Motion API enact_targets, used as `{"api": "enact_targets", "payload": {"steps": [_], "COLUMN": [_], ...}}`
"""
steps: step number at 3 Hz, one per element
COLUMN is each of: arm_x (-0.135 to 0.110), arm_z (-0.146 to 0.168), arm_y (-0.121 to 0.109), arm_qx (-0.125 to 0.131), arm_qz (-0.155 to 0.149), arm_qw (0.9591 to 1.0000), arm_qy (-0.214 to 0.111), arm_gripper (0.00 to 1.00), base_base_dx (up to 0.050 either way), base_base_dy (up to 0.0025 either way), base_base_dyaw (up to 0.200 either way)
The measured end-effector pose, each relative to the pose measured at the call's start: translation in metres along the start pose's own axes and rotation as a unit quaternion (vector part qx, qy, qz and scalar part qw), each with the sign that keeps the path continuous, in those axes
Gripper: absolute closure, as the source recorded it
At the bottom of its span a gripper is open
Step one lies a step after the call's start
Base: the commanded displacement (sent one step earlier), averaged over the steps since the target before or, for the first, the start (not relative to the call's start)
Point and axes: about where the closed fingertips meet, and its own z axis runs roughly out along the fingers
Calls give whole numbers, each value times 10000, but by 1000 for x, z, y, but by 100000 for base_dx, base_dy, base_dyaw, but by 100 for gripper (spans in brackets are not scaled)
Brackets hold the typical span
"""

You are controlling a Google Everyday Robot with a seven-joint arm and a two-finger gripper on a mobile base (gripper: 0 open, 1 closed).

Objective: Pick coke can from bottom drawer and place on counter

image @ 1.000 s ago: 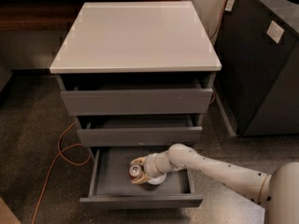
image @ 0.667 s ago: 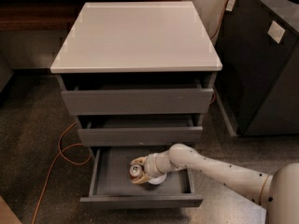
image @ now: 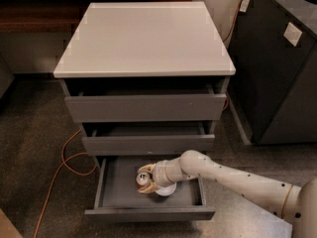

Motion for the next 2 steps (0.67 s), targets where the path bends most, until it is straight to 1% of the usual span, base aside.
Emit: {"api": "enact_targets", "payload": {"steps": [1,2], "arm_x": [-30,-89], "arm_z": [-20,-62], "arm_y": [0,1], "arm_qx": [-17,-13], "arm_qz": [-37,-188], "arm_qw": [9998,9984], "arm_qy": [194,534], "arm_gripper": [100,100], "base_base_dx": [0,0], "base_base_dy": [0,0], "base_base_dyaw": [0,0]}}
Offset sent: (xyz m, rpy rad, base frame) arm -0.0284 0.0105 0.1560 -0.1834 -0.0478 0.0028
